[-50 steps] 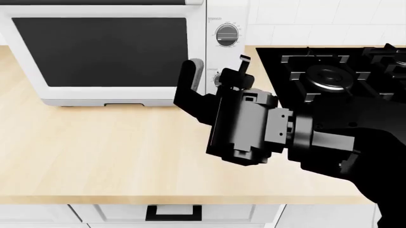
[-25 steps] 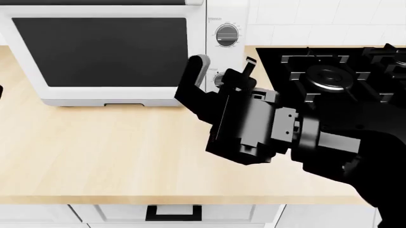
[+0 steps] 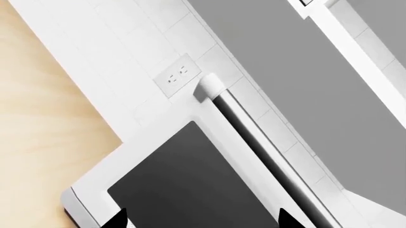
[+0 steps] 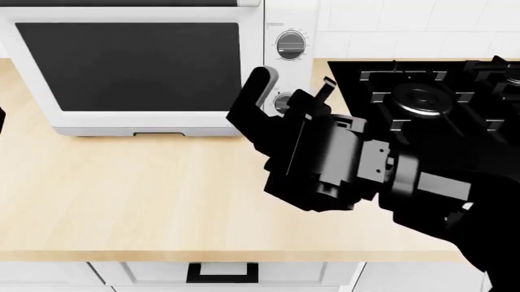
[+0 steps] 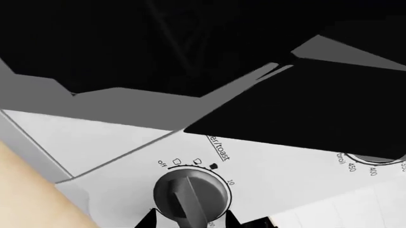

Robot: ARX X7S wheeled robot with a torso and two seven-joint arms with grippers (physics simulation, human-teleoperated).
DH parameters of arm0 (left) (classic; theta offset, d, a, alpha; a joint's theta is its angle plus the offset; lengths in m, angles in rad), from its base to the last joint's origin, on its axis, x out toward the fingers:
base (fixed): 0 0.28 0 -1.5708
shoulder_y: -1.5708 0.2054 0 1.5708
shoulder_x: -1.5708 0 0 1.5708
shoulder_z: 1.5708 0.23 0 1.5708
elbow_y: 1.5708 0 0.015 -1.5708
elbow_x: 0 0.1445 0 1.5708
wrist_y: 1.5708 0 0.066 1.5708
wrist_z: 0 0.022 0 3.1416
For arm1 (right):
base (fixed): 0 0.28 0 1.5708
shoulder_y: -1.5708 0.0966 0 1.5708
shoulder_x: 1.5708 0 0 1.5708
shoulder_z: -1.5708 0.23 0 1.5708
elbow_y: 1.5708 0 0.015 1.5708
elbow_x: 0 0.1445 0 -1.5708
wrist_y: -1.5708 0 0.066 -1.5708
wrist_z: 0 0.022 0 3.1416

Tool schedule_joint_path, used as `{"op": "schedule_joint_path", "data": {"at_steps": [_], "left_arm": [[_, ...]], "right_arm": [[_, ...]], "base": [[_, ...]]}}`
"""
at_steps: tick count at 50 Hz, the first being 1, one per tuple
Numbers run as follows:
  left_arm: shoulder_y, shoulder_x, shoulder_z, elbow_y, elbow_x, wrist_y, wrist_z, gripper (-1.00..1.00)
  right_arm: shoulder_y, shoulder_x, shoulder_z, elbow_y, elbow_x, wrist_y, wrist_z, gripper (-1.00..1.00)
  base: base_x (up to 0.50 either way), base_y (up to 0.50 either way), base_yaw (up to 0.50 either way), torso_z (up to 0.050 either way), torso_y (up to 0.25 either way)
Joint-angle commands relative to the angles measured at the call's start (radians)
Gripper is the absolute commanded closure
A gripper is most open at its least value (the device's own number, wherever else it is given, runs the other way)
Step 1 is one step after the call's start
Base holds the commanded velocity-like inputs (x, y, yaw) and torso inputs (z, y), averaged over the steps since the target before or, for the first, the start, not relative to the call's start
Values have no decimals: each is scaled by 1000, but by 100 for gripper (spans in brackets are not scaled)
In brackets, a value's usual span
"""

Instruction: Turn on the toaster oven by setting the timer.

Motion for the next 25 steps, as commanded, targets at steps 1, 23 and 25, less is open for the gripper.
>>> {"op": "schedule_joint_path", "data": {"at_steps": [1,23,25], "left_arm": [[6,-3,1,2,-5,5,-1,-100],[16,-5,6,0,-1,13,4,-100],[17,-5,7,0,0,14,4,-100]], "right_arm": [[-12,2,28,-21,-14,-28,4,100],[-47,43,129,-42,9,-133,45,100],[-51,45,135,-45,12,-138,51,100]], "base": [[0,0,0,0,0],[-1,1,1,0,1],[0,0,0,0,0]]}}
